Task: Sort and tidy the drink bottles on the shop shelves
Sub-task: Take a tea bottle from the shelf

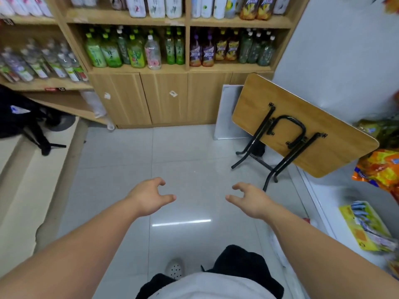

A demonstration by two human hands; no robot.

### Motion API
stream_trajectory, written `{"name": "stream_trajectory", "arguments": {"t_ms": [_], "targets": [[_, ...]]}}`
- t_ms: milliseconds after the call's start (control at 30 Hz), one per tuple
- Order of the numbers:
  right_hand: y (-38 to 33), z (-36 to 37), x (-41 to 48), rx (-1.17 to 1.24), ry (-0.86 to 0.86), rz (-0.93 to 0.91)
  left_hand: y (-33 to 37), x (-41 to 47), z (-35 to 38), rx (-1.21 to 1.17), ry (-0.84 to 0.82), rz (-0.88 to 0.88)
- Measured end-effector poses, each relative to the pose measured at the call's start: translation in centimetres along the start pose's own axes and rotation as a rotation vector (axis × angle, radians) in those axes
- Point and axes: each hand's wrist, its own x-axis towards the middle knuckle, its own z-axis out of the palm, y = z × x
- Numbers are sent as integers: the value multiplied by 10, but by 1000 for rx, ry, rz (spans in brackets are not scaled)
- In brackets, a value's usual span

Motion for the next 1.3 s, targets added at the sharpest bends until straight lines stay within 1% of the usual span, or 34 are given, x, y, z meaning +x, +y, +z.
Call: {"name": "stream_trajectory", "arguments": {"t_ms": [200,333,467,633,800,967,1067,1200,1300], "targets": [[-13,-70,117,41,18,-1,50,116,-60,40,-12,-6],[-18,-135,207,59,21,-33,99,199,-100,60,40,-34],[-35,-205,277,14,-2,-71,152,262,-139,32,42,-59],[-54,-280,361,45,15,-92,199,345,-185,21,43,-50],[-67,-326,427,76,21,-53,229,427,-225,3,4,7],[-92,-375,500,61,101,20,256,533,-274,-26,-41,113],[-113,-404,528,82,134,62,275,583,-311,18,-64,163],[-132,-448,559,68,222,99,308,635,-355,60,-78,258],[-135,-475,578,131,261,123,337,666,-377,95,-63,329]]}}
